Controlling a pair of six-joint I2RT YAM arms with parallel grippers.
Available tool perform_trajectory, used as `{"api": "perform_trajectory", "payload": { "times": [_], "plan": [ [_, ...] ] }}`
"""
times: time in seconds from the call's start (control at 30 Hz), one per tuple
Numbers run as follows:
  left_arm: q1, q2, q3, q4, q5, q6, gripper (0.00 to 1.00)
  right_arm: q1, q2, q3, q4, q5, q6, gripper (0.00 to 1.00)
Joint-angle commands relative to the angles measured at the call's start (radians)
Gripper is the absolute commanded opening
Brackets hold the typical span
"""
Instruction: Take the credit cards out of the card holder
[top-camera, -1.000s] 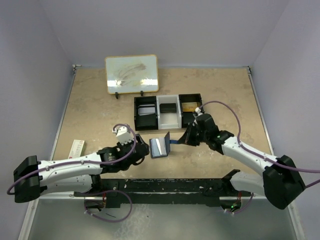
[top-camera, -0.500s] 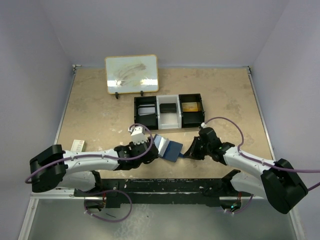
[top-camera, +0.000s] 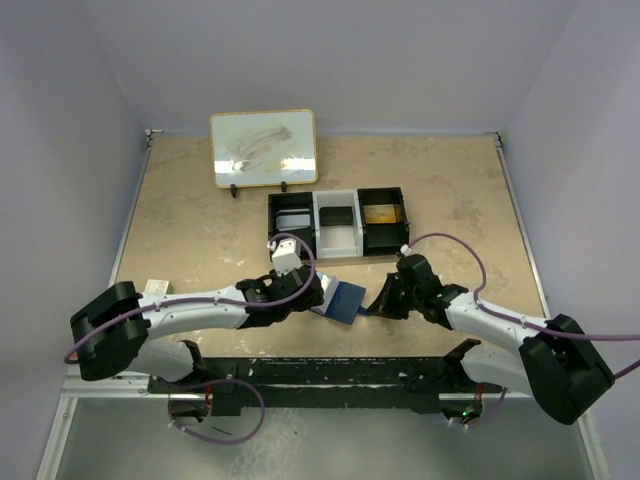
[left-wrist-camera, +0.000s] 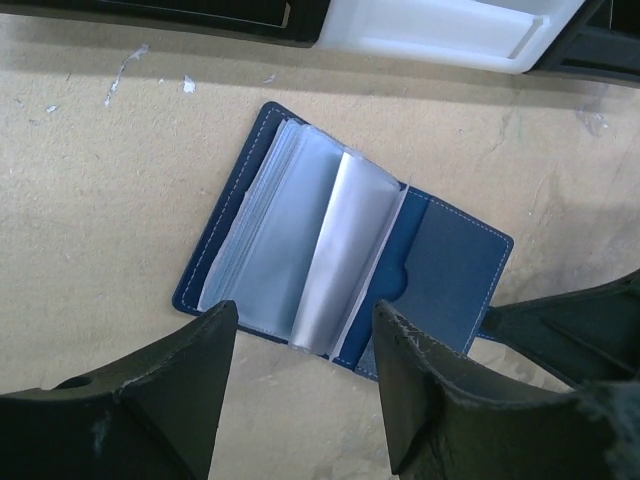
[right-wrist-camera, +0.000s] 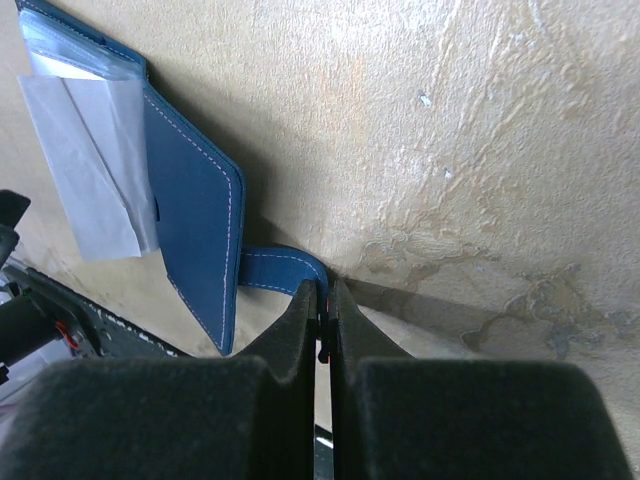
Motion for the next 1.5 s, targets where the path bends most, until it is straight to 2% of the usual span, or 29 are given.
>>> {"api": "perform_trajectory", "payload": {
  "times": [0.0, 0.3, 0.7, 0.97, 1.2, 1.47],
  "plan": [
    [0.034, 0.023, 0.015, 0.105, 0.065, 0.069, 0.54, -0.001, 0.009, 0.012, 0.005, 0.028, -0.021, 0.00],
    [0.043, 0.111, 0.045, 0.059, 0.058, 0.036, 0.45, 0.000, 0.016, 0.015, 0.007, 0.025, -0.025, 0.00],
    [0.043, 0.118, 0.086, 0.001, 0.021, 0.069, 0.53, 0.000, 0.016, 0.014, 0.011, 0.023, -0.027, 0.00],
    [0.043, 0.159, 0.090, 0.015, 0.043, 0.071, 0.54, -0.001, 0.021, 0.020, 0.010, 0.020, -0.029, 0.00],
    [0.043, 0.176, 0.093, 0.049, 0.095, 0.079, 0.47, -0.001, 0.021, 0.022, 0.009, 0.018, -0.029, 0.00],
    [0.043, 0.153, 0.079, 0.202, 0.247, 0.100, 0.36, -0.001, 0.046, 0.019, 0.028, 0.003, -0.036, 0.00]
  ]
}}
